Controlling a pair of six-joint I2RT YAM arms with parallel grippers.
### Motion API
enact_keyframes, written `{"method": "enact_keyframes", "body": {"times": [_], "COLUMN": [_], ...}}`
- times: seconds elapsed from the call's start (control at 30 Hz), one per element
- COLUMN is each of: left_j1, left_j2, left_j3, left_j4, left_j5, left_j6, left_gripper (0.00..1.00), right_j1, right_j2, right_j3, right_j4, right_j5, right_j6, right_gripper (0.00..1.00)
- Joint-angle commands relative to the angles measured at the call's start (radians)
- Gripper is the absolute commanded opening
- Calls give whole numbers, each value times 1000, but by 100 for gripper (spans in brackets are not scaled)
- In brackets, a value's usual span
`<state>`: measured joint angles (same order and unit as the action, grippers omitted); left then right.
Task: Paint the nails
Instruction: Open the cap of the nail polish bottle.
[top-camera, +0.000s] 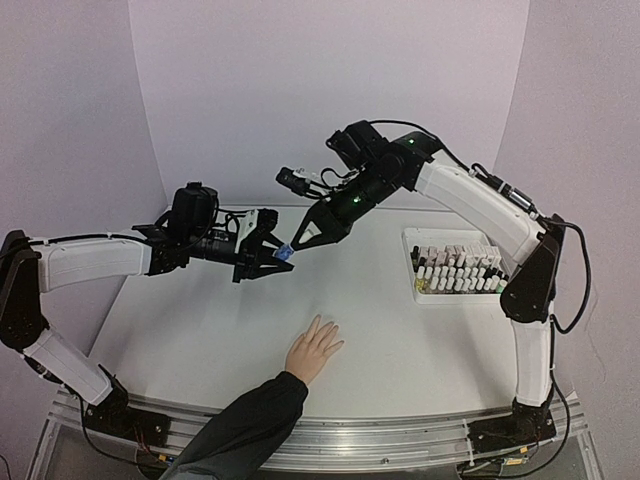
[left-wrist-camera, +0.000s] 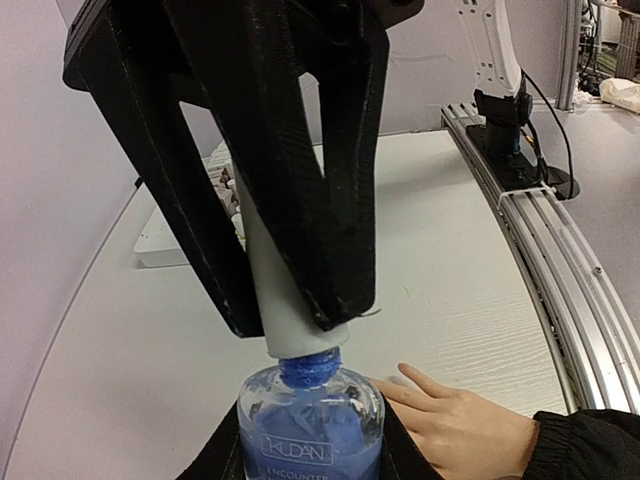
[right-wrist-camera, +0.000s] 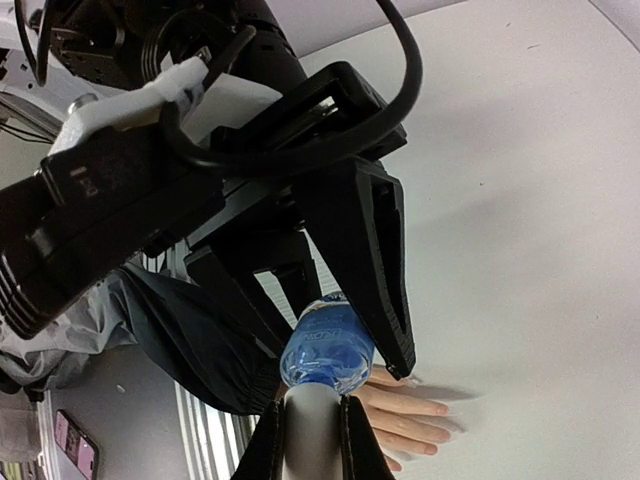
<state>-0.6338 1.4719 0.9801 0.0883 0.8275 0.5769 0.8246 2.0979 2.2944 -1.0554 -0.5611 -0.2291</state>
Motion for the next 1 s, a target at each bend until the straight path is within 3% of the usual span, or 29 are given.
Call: {"method": "enact_keyframes", "body": {"times": [0.0, 0.33, 0.5, 0.77, 0.97], "left_j1": [9, 9, 9, 9, 9], "left_j2": [-4, -6, -9, -8, -27], "left_j3": [31, 15, 3, 11, -2], "left_j4": [-51, -74, -80, -22, -9], "left_j5": [10, -8, -45, -50, -60], "left_j6": [-12, 25, 47, -7, -11], "left_gripper": [0, 0, 0, 0, 0], "right_j1": [14, 15, 14, 15, 13], "right_j2": [-41, -97, -103, -90, -125], "right_j3": [27, -22, -10, 0, -45], "right_j4": [9, 7, 7, 7, 7], "right_j5": [-10, 72, 70, 51, 119], "right_j6": [-105, -142, -75, -70, -72], "right_gripper": [0, 0, 0, 0, 0]}}
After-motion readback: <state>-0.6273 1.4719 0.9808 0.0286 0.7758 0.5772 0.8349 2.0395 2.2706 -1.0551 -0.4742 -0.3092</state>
